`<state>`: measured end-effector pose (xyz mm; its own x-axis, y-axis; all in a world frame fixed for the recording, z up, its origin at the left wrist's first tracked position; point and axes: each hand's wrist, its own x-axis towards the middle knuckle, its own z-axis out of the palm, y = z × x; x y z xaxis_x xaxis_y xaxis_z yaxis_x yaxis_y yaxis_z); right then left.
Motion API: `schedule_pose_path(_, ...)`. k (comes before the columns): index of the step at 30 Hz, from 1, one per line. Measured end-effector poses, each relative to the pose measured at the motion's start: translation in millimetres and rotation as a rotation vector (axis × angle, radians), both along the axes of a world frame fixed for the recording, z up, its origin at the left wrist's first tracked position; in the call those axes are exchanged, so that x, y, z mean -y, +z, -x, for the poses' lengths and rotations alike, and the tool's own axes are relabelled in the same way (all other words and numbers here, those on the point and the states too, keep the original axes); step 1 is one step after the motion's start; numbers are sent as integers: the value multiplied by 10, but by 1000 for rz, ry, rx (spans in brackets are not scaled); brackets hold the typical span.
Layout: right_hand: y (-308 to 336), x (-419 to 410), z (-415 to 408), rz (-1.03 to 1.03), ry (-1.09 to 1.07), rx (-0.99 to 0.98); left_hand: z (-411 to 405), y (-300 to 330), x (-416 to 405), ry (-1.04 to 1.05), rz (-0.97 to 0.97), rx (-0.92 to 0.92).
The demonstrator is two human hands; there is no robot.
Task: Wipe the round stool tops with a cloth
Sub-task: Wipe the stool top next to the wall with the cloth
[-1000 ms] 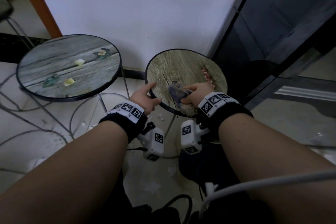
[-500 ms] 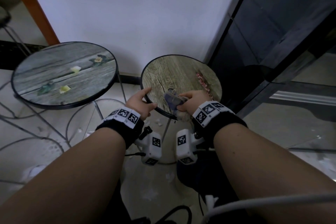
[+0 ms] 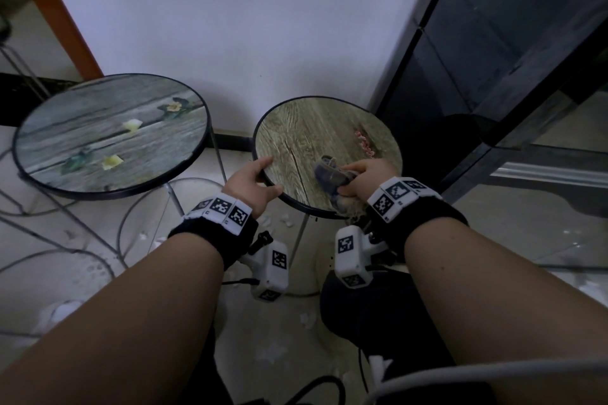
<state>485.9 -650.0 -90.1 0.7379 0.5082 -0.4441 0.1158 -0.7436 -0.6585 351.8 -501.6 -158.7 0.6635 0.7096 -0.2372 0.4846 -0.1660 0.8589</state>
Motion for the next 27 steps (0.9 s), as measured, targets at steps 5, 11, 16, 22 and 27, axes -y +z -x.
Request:
schedule_pose_path(5, -43, -44, -33, -9, -6, 4, -38, 38, -94, -82, -151, -92)
schedule_pose_path(11, 7, -75, -89, 5, 13, -20, -79, 124, -158, -152, -235, -58)
schedule_pose_path(16, 0, -163, -150, 67, 49, 23, -164, 117, -229, -120, -190, -32)
schedule_pose_path(22, -29, -318, -226, 110, 76, 55, -236, 81, -371, -100, -132, -20)
schedule_pose_path(27, 3, -404, -296, 63, 56, 16, -276, 85, -479, -81, -64, -18)
